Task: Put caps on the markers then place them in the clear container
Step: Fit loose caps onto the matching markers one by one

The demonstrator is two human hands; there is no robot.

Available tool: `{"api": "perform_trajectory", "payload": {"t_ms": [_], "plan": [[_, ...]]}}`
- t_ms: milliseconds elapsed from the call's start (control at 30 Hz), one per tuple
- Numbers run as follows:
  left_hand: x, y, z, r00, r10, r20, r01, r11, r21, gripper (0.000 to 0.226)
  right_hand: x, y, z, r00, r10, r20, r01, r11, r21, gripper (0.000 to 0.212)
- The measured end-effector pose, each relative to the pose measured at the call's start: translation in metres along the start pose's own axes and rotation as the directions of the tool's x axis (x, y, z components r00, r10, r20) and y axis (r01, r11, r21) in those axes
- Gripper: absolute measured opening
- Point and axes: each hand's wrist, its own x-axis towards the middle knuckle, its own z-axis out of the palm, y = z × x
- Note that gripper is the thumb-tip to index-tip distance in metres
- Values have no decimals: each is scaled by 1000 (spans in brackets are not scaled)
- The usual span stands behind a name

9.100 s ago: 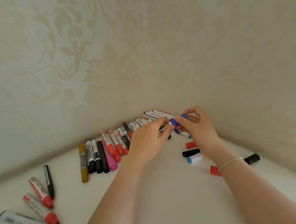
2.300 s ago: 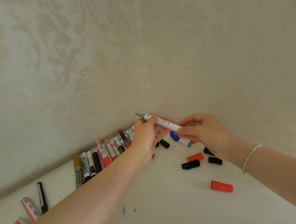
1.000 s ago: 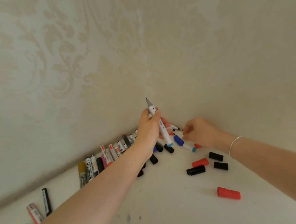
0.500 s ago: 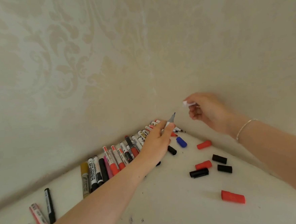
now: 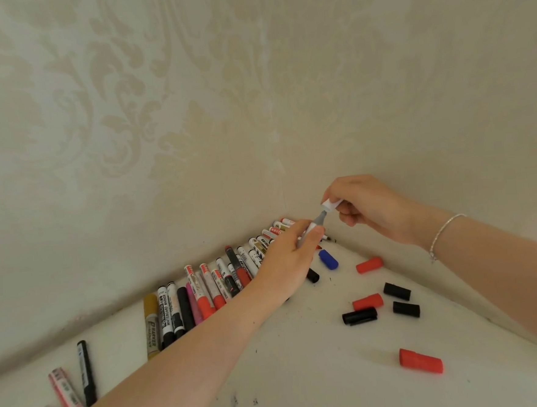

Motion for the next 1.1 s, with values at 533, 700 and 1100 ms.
{"api": "perform_trajectory", "payload": {"t_ms": [533, 700, 1100], "plan": [[-4, 4, 2, 999, 5, 35, -5, 1000, -21, 27, -2, 1, 0, 981, 85, 176, -77, 996, -54, 28], [-3, 7, 2, 999, 45, -4, -45, 998, -47, 22, 1, 3, 5, 988, 66, 140, -50, 992, -114, 33], [4, 11, -5, 982, 155, -108, -148, 987, 64, 27, 6, 2, 20, 994, -104, 10, 105, 978, -179, 40]]}}
